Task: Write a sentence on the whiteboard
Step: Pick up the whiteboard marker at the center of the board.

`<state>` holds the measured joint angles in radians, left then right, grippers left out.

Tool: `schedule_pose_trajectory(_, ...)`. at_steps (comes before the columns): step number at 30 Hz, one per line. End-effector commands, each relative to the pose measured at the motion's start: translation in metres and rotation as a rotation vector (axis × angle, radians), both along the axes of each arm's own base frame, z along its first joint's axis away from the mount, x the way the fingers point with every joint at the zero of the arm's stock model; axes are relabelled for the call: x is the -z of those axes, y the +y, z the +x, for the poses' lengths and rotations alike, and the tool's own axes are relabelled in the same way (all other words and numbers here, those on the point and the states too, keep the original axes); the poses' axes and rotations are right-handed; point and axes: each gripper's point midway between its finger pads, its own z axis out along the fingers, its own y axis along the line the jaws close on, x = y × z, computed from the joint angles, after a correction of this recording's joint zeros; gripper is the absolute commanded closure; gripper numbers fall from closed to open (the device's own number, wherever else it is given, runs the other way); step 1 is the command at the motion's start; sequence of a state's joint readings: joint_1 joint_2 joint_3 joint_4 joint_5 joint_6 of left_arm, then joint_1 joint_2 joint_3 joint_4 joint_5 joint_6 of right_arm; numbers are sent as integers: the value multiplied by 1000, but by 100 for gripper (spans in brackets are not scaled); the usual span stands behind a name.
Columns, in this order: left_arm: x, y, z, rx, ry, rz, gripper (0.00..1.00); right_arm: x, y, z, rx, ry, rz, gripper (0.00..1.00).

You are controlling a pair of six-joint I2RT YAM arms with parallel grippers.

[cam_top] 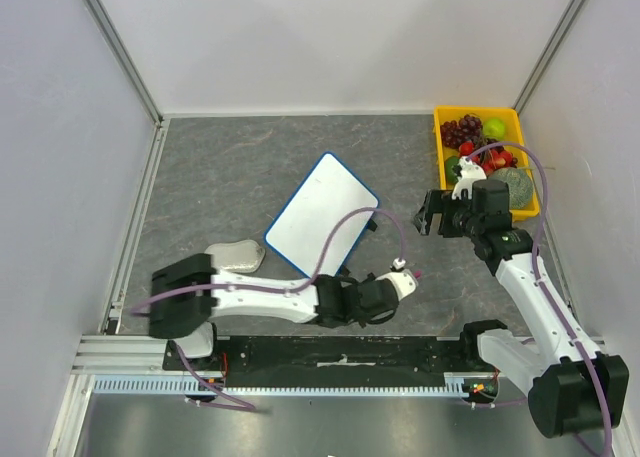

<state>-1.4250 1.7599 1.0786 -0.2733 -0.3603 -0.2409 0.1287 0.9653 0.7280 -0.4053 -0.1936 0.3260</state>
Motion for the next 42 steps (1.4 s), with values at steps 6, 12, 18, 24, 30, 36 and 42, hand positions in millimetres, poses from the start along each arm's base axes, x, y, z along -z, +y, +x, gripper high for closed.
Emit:
schedule_pose_trajectory(6,-127,71,11,129,-22,-56,98,-102,74,-16,-430,-257,273,2)
schedule_pose_trajectory(12,-149,103,-4,165,69,-69,98,-153,109,-44,-682,-386,508,2)
schedule_pose_trajectory(18,-166,122,-16,179,95,-98,98,-161,143,-74,-907,-372,567,6)
schedule_pose_trajectory(24,-188,133,-25,198,107,-132,98,-148,179,-109,-1133,-273,538,14)
schedule_pose_trajectory(30,-205,133,-29,216,107,-171,98,-129,203,-137,-1277,-168,532,20)
schedule_pose_trajectory(36,-205,128,-32,229,129,-181,98,-103,221,-161,-1374,-64,461,22)
schedule_pose_trajectory(42,-207,128,-30,221,116,-185,98,-79,233,-182,-1440,41,422,36)
